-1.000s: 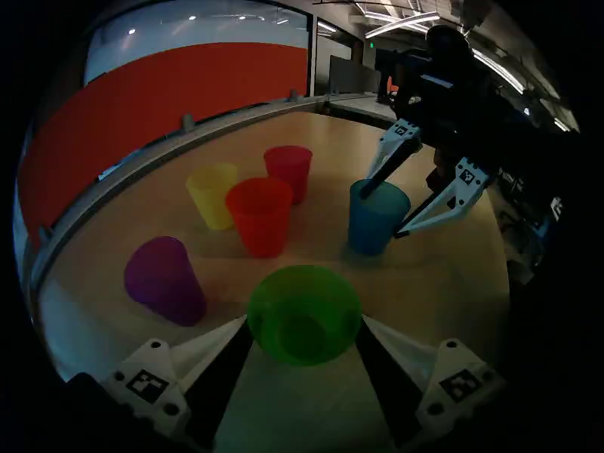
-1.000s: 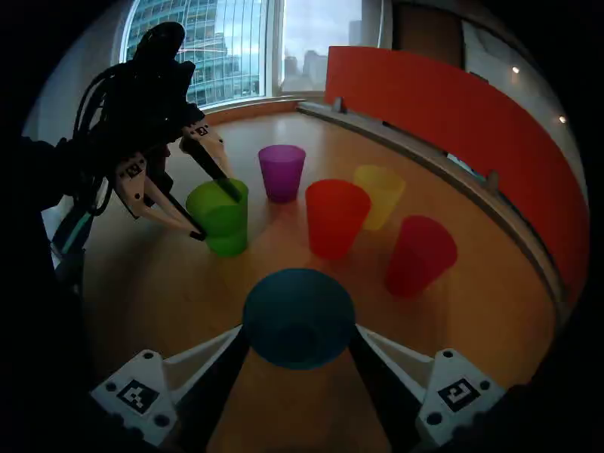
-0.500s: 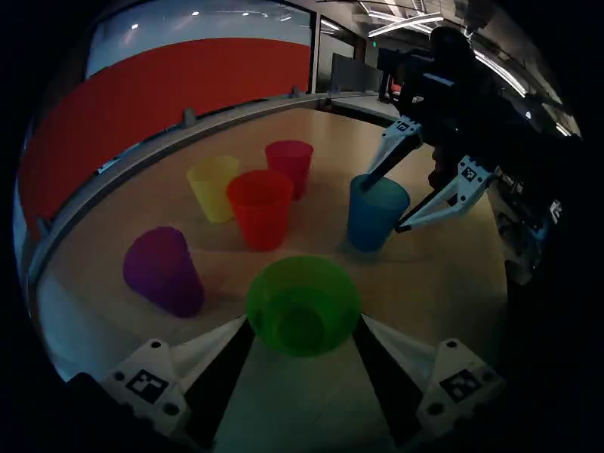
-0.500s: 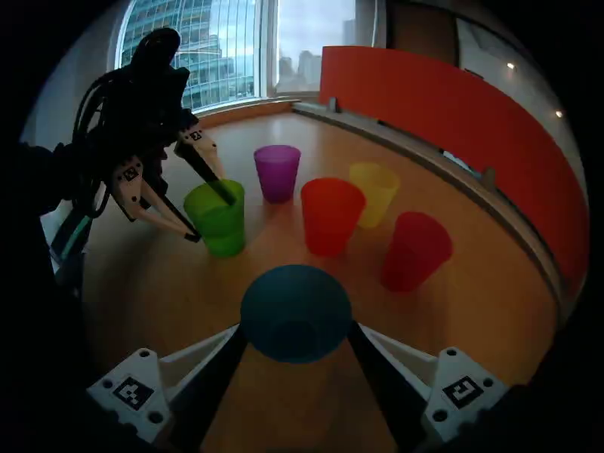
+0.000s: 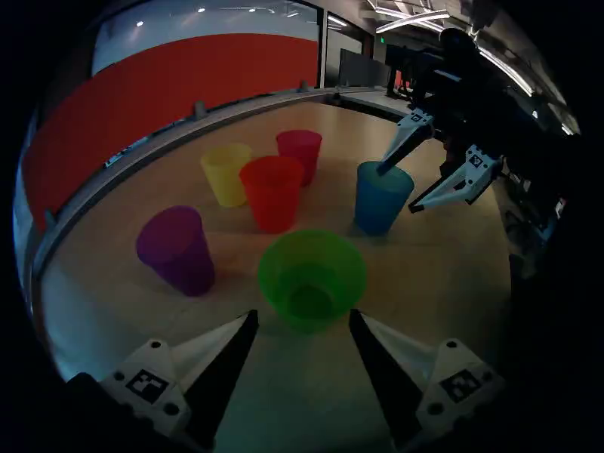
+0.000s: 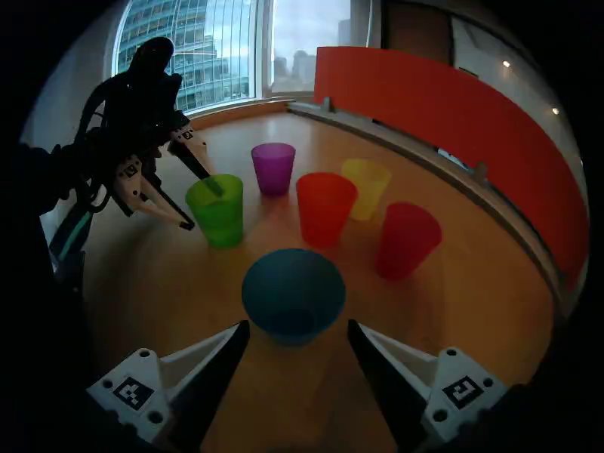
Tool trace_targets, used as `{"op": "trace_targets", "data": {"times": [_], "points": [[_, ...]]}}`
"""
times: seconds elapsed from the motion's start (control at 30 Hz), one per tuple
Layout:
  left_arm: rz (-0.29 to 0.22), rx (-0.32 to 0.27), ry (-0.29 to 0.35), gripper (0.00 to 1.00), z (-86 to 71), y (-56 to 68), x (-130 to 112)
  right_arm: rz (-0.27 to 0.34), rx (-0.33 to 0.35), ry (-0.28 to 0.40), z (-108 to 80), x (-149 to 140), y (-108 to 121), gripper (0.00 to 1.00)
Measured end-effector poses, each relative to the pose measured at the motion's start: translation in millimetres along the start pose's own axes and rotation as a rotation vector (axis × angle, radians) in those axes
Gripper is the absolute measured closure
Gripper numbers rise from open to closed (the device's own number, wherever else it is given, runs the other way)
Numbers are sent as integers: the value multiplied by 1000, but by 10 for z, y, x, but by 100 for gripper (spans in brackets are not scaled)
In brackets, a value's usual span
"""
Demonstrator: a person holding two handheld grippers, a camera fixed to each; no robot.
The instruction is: Pour water
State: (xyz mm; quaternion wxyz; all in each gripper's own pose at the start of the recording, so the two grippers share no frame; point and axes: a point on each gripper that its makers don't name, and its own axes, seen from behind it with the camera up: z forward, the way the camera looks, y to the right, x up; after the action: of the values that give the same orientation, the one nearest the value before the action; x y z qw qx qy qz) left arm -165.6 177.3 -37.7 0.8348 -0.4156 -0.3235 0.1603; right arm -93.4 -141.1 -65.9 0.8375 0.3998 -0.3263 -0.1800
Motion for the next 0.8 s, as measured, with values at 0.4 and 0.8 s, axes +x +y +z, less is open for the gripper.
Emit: {"op": "trace_targets", "data": {"times": [0.4,0.8], "points": [[-56,63,19,11,-288,-118,-137,32,-36,32,-168,-65,5,0],[-120,160,129,11,-648,-245,-13,98,-97,126,-393,24,43,0]]}}
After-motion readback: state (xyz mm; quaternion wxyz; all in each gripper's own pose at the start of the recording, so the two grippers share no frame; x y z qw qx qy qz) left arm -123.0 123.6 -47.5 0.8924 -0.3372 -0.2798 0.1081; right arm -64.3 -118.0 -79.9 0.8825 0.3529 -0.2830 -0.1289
